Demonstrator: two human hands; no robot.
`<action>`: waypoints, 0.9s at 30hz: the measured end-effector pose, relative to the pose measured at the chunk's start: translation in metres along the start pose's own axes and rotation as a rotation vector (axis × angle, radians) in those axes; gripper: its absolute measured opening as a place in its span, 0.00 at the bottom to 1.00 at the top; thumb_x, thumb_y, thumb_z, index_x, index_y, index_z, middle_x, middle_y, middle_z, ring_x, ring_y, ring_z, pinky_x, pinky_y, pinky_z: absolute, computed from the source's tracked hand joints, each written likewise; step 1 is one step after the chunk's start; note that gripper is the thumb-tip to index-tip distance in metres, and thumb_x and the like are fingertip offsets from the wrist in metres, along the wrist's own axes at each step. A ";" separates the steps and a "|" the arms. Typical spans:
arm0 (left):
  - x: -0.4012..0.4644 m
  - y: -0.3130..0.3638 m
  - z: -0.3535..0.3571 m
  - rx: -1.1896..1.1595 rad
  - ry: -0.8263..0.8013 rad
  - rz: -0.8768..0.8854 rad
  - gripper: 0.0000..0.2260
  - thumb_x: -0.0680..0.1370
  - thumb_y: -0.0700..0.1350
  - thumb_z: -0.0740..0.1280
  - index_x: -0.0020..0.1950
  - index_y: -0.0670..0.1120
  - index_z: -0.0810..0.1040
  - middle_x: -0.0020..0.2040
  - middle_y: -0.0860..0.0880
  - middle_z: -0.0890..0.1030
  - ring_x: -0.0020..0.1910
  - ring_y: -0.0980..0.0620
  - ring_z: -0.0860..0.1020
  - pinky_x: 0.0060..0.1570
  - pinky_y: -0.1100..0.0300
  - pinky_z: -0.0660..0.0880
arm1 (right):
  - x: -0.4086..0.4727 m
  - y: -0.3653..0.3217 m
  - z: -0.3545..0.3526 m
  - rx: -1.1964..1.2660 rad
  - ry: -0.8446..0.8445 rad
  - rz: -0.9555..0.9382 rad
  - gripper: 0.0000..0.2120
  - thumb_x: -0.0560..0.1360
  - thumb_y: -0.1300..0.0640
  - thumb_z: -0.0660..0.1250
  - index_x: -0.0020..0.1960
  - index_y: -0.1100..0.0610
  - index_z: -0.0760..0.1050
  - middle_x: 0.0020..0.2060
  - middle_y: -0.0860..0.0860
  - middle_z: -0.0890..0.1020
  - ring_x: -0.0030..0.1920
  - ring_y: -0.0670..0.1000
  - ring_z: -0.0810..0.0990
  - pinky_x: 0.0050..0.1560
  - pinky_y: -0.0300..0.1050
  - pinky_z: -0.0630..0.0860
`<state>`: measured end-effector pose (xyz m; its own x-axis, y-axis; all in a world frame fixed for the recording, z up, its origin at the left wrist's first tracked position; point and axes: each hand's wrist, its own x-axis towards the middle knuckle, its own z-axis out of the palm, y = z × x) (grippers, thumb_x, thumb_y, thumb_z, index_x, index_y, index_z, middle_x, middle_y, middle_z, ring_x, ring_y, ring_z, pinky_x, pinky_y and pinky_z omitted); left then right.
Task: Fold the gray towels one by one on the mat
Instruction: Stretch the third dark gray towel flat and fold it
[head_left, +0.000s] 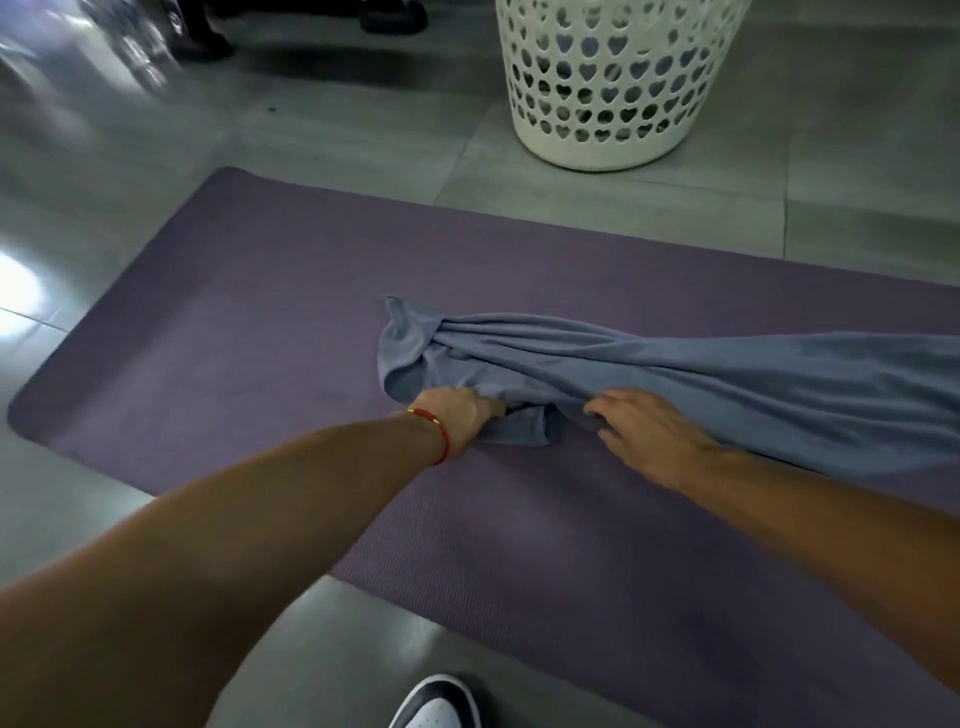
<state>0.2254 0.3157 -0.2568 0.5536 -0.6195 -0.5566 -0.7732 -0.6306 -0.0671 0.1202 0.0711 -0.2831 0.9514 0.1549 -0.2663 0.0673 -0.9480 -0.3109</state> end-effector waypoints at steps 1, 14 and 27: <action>-0.011 -0.011 0.000 0.067 0.025 0.031 0.26 0.82 0.39 0.58 0.78 0.56 0.61 0.71 0.44 0.72 0.65 0.41 0.75 0.56 0.48 0.74 | -0.002 0.000 -0.002 0.043 0.041 -0.010 0.12 0.78 0.63 0.65 0.60 0.56 0.78 0.56 0.50 0.81 0.57 0.53 0.78 0.59 0.47 0.73; -0.130 -0.059 0.111 -0.391 0.542 -0.280 0.29 0.72 0.35 0.66 0.72 0.52 0.71 0.66 0.44 0.68 0.61 0.41 0.69 0.53 0.47 0.76 | 0.132 -0.120 -0.068 -0.244 -0.439 -0.105 0.09 0.78 0.52 0.62 0.45 0.55 0.78 0.39 0.52 0.82 0.38 0.56 0.80 0.42 0.50 0.79; -0.080 0.026 0.127 -1.166 0.414 -1.106 0.17 0.79 0.60 0.64 0.56 0.47 0.74 0.56 0.48 0.72 0.58 0.46 0.69 0.56 0.53 0.69 | 0.259 -0.171 0.000 -0.087 0.192 0.195 0.21 0.82 0.49 0.63 0.69 0.63 0.69 0.63 0.63 0.78 0.63 0.64 0.78 0.56 0.56 0.75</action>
<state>0.1215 0.4082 -0.3187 0.8283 0.3831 -0.4089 0.5507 -0.6914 0.4676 0.3551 0.2737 -0.2989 0.9879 -0.0801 -0.1330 -0.1046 -0.9764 -0.1889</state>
